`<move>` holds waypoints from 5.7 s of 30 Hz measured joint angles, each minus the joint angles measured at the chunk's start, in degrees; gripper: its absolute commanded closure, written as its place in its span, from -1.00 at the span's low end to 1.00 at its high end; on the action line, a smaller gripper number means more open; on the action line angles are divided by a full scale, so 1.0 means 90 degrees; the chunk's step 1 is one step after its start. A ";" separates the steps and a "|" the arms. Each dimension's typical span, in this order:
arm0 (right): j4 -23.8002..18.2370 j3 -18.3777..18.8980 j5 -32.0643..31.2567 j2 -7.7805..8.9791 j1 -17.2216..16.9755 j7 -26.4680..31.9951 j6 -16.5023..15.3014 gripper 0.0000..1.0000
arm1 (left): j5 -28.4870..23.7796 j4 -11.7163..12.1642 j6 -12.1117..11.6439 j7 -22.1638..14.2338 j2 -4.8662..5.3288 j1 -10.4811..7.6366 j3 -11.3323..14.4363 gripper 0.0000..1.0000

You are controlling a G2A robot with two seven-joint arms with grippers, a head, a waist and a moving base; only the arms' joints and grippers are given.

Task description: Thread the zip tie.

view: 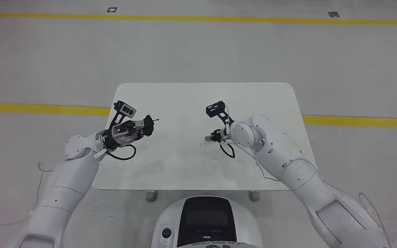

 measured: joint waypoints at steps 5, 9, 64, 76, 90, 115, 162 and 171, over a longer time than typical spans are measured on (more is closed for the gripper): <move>0.0257 -0.0067 -0.0132 -0.0018 0.0216 0.0500 -0.0384 -1.00 | 0.0000 0.0000 0.0000 0.0000 0.0000 0.0000 0.0000 1.00; 0.0409 -0.0109 -0.0111 -0.0033 0.0330 0.0805 -0.0592 -1.00 | 0.0000 0.0000 0.0000 0.0000 0.0000 0.0000 0.0000 1.00; 0.1442 -0.0406 -0.1477 -0.0413 0.0158 -0.0172 0.0312 0.84 | 0.0000 0.0000 0.0000 0.0000 0.0000 0.0000 0.0000 1.00; 0.1810 -0.0399 -0.1513 -0.0565 0.0245 -0.0269 0.0322 0.64 | 0.0000 0.0000 0.0000 0.0000 0.0000 0.0000 0.0000 1.00; 0.2181 -0.0397 -0.1477 -0.0748 0.0408 -0.0298 0.0186 1.00 | 0.0000 0.0000 0.0000 0.0000 0.0000 0.0000 0.0000 1.00; -0.1126 0.2228 -0.0462 0.0063 -0.1551 0.0146 -0.0987 1.00 | 0.0000 0.0000 0.0000 0.0000 0.0000 0.0000 0.0000 1.00; -0.3701 0.2896 0.1362 0.0144 -0.3661 -0.3732 -0.1089 1.00 | 0.1591 -0.0116 0.0000 0.1780 -0.1048 0.0110 0.0343 1.00; -0.3850 0.2546 0.1492 0.0076 -0.3739 -0.4159 -0.0634 1.00 | 0.2377 0.0075 0.0000 0.2054 -0.1561 0.0176 0.0217 1.00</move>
